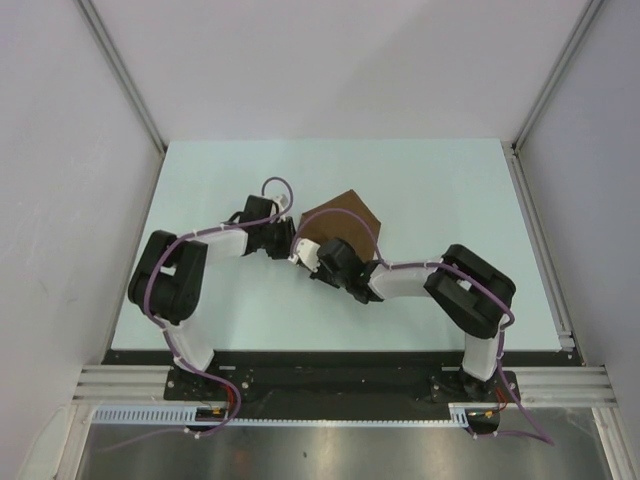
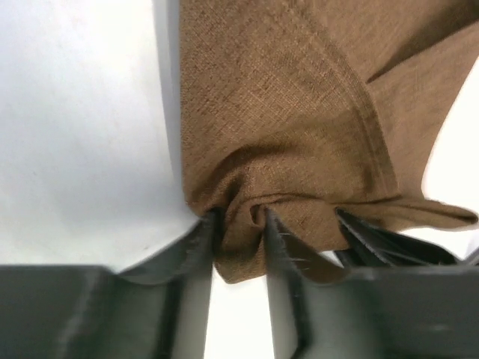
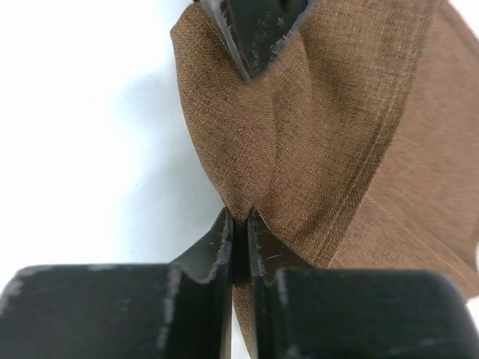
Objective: Fold the napkin, place the utensils inside, and roll it up
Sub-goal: Roll the napkin with the utensil
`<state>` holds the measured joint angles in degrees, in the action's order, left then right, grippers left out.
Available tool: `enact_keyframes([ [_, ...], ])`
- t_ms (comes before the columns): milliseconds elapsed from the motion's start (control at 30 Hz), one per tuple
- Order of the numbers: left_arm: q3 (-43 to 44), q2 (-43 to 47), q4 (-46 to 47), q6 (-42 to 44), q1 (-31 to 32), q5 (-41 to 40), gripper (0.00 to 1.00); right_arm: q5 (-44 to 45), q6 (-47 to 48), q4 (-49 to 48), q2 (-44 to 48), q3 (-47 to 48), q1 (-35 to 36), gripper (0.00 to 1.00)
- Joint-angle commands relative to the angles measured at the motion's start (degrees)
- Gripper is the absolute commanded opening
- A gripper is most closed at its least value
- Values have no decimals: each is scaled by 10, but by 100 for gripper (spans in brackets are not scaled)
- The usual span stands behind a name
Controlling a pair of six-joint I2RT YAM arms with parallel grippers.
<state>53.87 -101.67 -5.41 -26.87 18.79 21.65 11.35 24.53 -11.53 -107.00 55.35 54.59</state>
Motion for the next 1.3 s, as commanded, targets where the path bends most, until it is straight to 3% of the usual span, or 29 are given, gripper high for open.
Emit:
enact_keyframes([
  [0,12,41,20,-5,-8,-23,50,-142,-69,131,8,14,-29,3],
  [33,5,45,20,-10,-12,-28,57,-170,-80,138,9,18,-34,0],
  [200,-39,106,51,-22,-17,-55,73,-254,-104,192,4,52,-69,0],
  [367,-119,167,106,-23,-17,-107,75,-363,-138,226,-1,78,-104,0],
  [500,-195,234,181,-14,-9,-93,76,-445,-164,258,-9,106,-127,0],
  [767,-259,335,282,27,46,-115,77,-568,-210,308,-61,164,-179,0],
  [900,-264,332,323,52,79,-98,78,-606,-229,314,-94,181,-202,0],
  [1267,-250,223,407,90,89,-14,78,-660,-279,321,-174,230,-254,0],
])
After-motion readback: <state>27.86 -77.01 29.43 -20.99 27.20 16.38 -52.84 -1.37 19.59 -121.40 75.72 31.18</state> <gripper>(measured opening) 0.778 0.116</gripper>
